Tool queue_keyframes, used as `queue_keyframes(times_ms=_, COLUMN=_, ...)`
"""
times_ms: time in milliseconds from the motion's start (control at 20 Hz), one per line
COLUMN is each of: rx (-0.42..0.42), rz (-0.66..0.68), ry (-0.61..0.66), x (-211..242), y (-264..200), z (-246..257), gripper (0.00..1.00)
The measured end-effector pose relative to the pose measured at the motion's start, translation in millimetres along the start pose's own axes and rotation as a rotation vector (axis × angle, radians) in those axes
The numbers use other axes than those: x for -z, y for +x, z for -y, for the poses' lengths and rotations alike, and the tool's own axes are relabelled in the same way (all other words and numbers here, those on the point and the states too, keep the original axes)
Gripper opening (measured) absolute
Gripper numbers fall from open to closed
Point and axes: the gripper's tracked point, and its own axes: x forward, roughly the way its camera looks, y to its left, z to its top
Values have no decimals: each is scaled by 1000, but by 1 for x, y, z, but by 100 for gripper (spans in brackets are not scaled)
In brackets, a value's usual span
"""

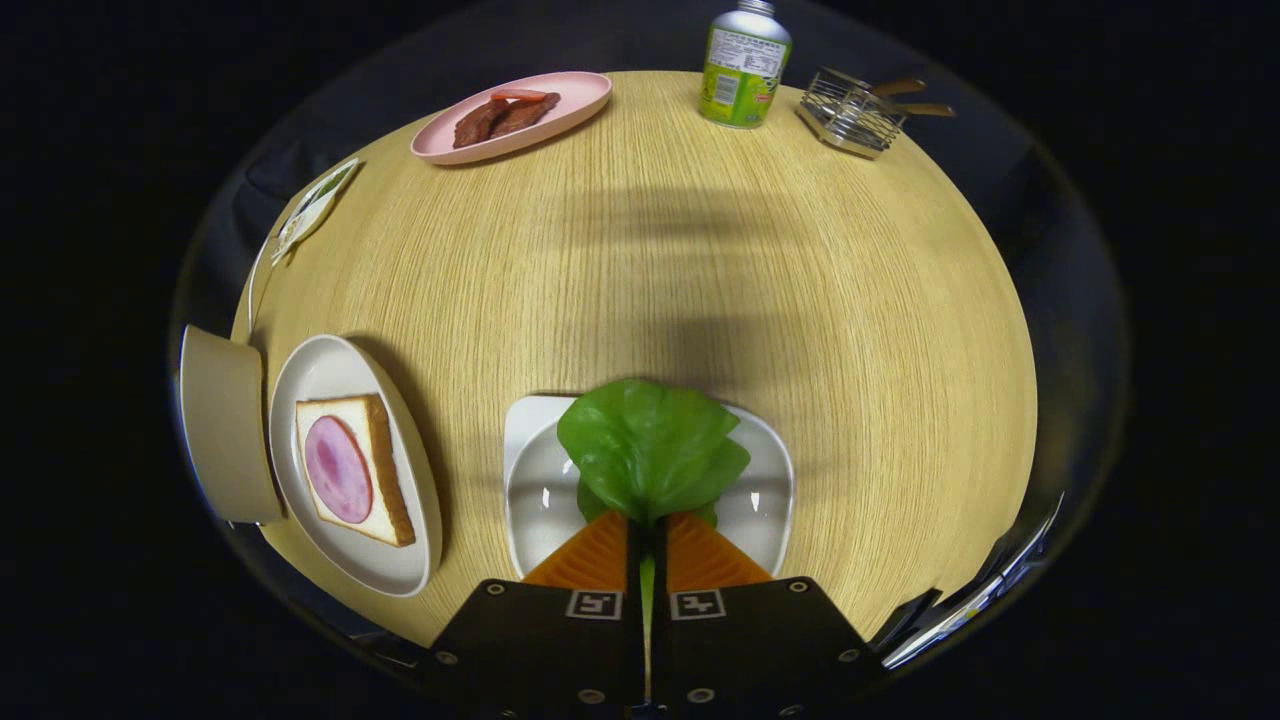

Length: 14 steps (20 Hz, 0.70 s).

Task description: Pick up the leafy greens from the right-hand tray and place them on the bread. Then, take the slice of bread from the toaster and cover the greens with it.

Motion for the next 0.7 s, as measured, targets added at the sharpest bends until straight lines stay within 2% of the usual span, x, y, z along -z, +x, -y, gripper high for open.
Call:
queue_keyframes(times_ms=400, rx=-7, rz=79, ry=-4, x=-15, y=-58, z=-17, gripper=1)
queue_keyframes(times_ms=700, rx=-57, rz=145, ry=-56, x=-26, y=-101, z=-66, gripper=1)
